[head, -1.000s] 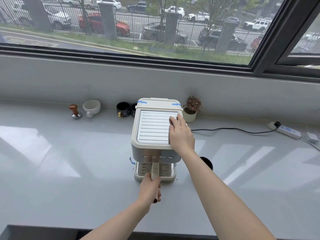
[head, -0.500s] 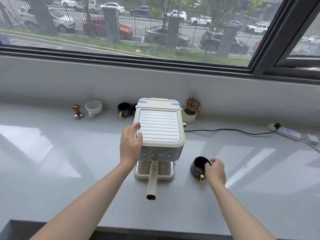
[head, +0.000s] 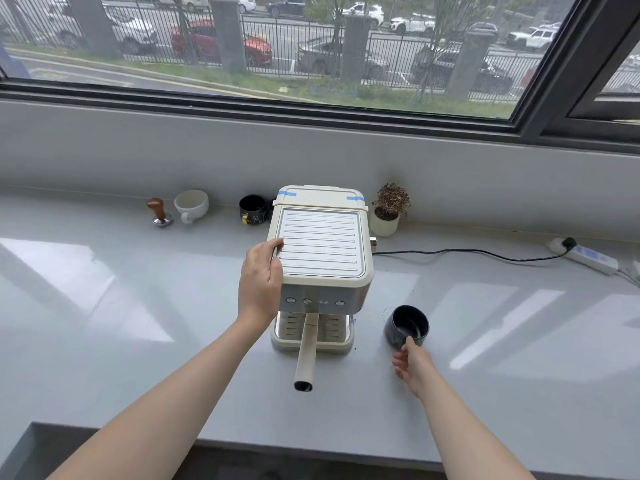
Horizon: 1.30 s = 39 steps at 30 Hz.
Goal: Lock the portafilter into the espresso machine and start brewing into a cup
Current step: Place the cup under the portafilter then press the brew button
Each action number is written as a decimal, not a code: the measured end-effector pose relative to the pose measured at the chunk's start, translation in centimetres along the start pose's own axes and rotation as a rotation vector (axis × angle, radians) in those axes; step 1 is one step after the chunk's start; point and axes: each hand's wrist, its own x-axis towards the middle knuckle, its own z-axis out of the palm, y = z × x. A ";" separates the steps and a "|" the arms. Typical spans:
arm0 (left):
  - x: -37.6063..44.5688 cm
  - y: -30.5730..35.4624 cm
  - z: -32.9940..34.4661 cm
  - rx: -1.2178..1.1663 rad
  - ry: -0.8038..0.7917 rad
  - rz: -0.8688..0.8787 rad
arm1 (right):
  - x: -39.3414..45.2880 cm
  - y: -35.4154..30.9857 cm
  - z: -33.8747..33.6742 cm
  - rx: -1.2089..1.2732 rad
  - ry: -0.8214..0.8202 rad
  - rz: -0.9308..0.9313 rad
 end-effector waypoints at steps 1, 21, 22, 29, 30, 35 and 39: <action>0.0 0.0 0.0 0.004 -0.005 0.004 | 0.1 0.1 -0.1 -0.007 0.001 -0.035; 0.1 -0.7 -0.2 0.038 -0.007 0.023 | -4.3 0.9 8.5 -0.441 -0.492 -0.222; 0.1 -0.7 -0.2 0.042 -0.009 0.018 | -4.1 0.9 8.8 -0.446 -0.496 -0.215; 0.3 -1.1 -0.2 0.059 -0.018 0.019 | -3.3 0.4 10.4 -0.468 -0.491 -0.215; 0.3 -1.1 -0.2 0.061 -0.017 0.019 | -3.4 0.3 10.6 -0.480 -0.485 -0.220; 0.3 -1.3 0.0 0.070 0.000 0.024 | -3.6 -0.6 11.3 -0.581 -0.425 -0.227; 0.4 -1.2 0.0 0.072 0.005 0.032 | -3.7 -0.4 11.3 -0.589 -0.353 -0.267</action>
